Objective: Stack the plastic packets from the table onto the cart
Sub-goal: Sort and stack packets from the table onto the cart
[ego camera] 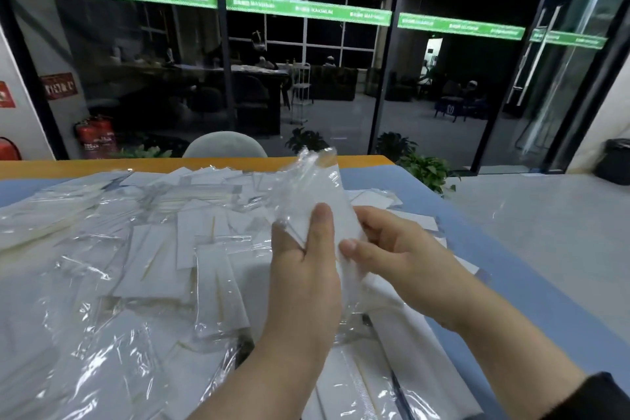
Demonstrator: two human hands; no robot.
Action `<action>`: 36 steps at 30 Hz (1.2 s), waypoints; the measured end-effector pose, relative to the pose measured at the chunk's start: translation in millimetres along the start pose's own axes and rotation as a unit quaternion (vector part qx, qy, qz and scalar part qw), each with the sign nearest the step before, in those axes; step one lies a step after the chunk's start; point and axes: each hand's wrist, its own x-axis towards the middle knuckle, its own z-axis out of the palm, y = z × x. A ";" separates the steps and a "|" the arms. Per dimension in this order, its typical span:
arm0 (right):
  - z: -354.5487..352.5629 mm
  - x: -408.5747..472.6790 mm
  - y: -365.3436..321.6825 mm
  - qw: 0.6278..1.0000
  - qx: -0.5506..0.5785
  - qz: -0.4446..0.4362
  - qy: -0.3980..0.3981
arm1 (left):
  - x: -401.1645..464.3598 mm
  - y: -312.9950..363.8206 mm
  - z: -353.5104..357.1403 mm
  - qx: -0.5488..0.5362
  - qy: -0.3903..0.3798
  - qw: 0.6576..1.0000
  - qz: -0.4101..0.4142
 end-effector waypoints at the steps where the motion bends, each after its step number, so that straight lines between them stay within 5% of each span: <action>1: 0.8 0.0 -0.7 0.999 0.032 -0.001 -0.001 | 0.7 -2.2 1.1 0.017 0.003 1.000 0.015; 4: -5.7 0.2 -1.9 0.998 0.043 -0.029 0.046 | 0.4 1.3 0.0 0.023 0.037 0.995 0.091; 8: -23.0 -7.4 -5.6 0.965 -0.212 -0.096 0.119 | 5.5 4.5 -13.8 0.010 0.120 0.969 0.216; 13: -20.2 -4.5 4.2 0.921 -0.389 -0.022 0.018 | 12.4 -5.5 -13.4 0.163 0.088 0.979 0.088; 19: -19.5 -3.1 14.3 0.943 -0.331 0.030 0.020 | 17.8 -16.6 -13.0 0.218 0.035 0.975 0.017; 22: -16.5 -2.0 13.9 0.954 -0.297 0.013 0.041 | 11.1 -9.3 -10.2 0.178 0.035 0.982 0.044; 25: -22.1 -0.7 7.5 0.986 -0.110 -0.024 0.120 | 11.6 -2.8 -13.6 0.124 0.069 0.987 0.079; 28: -18.1 -1.1 4.2 0.993 0.054 -0.011 0.105 | 10.8 -0.9 -12.6 0.079 0.021 0.997 -0.001; 32: -12.0 0.2 7.3 0.996 0.024 0.003 0.081 | 8.1 -1.8 -9.8 0.033 0.044 0.998 -0.034; 36: -43.2 10.1 15.1 0.960 -0.076 0.022 0.270 | 10.5 7.1 -13.6 -0.026 0.120 0.992 -0.033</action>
